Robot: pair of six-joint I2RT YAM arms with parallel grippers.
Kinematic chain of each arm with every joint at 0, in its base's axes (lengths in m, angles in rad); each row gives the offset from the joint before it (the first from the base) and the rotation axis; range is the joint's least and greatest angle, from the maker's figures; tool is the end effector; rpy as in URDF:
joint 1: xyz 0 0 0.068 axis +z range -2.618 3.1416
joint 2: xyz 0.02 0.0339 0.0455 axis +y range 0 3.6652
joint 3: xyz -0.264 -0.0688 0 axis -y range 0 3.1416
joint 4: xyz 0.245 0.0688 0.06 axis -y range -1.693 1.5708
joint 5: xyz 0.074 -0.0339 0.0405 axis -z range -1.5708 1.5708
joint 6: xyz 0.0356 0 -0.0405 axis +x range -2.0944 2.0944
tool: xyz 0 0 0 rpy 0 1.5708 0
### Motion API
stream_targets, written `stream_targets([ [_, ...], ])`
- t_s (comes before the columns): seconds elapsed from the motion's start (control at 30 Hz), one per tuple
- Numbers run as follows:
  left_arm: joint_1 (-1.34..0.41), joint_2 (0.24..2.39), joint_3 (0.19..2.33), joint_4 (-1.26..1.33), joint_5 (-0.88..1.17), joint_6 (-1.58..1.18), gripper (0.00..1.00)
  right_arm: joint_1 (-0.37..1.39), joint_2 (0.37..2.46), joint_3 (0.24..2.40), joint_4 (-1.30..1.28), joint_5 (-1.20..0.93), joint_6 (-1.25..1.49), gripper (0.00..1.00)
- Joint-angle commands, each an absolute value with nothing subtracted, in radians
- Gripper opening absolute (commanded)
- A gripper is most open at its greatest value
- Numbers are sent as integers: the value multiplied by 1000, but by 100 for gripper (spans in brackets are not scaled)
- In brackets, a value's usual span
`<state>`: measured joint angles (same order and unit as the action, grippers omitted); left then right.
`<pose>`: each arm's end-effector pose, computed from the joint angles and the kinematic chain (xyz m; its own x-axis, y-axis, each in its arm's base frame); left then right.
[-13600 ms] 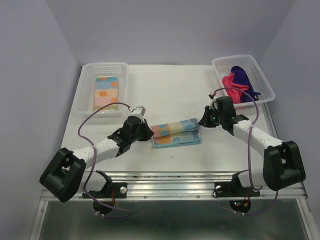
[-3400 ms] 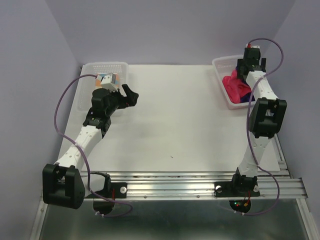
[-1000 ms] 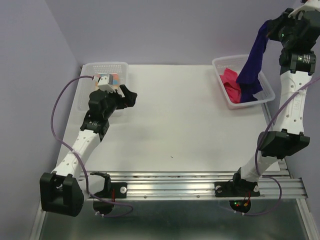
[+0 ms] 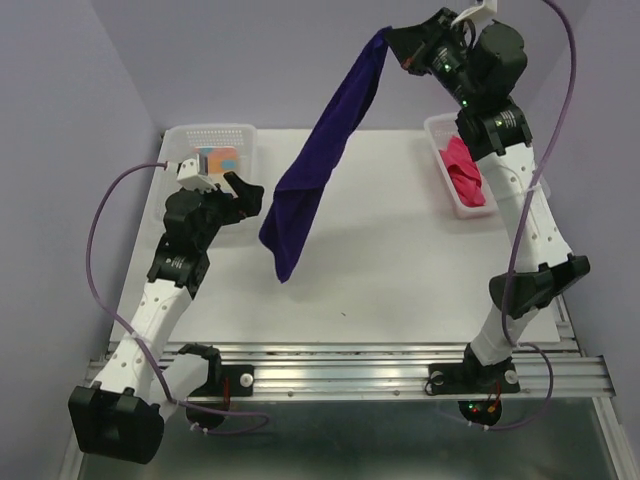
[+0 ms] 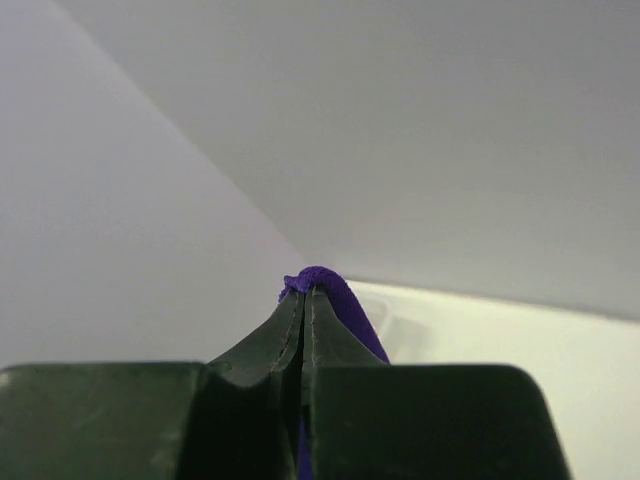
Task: Fold and stack the towels
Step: Move the towel to the center of the board
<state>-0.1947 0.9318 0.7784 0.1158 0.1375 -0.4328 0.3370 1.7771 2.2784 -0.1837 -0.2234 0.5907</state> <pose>0.2179 -0.0479 0.3432 -0.1702 -0.3899 -0.9050 0.2805 0.8612 -0.4238 0.3403 0.1276 0.5762 -0.0454 0.5596 -0.8275 -0.5969 0.6490 0.4716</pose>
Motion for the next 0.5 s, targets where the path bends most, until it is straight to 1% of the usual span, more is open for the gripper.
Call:
stream_targets([
  [0.0,-199,903,766,133,114,-463,99,336,1565,1941,-290,113,549,1],
  [0.03,-199,911,762,133,114,-469,99,334,1527,1843,-304,123,564,1],
  [0.07,-199,914,758,133,117,-472,99,334,1437,1741,-311,124,590,1],
  [0.1,-199,920,756,136,120,-474,99,334,1395,1609,-308,112,618,1],
  [0.13,-199,928,755,138,123,-474,99,334,1347,1383,-281,107,649,1],
  [0.17,-202,939,750,141,126,-476,99,334,1283,1259,-266,113,720,1],
  [0.2,-202,948,750,143,126,-474,99,334,1282,1168,-253,114,753,1],
  [0.23,-202,963,750,146,136,-474,99,336,1240,1026,-242,132,802,1],
  [0.3,-207,985,753,146,168,-466,99,334,1232,968,-294,143,796,1],
  [0.4,-221,1023,750,150,183,-472,99,334,1226,947,-403,199,798,2],
  [0.47,-245,1040,736,159,172,-486,99,334,1201,902,-416,248,787,10],
])
